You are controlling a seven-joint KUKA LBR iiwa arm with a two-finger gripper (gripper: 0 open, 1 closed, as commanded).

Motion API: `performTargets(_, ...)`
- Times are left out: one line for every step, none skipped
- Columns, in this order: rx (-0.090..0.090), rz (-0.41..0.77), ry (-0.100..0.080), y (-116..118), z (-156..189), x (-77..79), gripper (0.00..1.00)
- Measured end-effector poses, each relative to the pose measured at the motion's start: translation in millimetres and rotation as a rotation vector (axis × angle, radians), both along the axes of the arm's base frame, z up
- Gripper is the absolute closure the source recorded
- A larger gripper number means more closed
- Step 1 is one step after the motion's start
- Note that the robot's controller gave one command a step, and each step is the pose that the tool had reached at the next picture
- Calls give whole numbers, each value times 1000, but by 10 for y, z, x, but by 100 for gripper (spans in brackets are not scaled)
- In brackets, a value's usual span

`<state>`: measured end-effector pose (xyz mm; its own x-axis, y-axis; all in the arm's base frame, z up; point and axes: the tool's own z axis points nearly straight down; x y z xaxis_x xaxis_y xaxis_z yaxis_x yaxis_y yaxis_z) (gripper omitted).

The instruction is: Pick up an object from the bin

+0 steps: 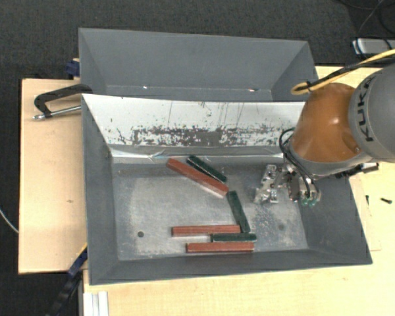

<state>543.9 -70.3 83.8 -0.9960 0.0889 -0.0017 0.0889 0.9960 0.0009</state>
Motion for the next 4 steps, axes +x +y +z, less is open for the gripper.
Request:
performTargets(0,0,0,2,-1,-1,0)
performTargets(0,0,0,3,-1,-1,0)
performTargets(-3,40,-2,431,191,202,0)
performTargets(3,125,-6,709,117,246,0)
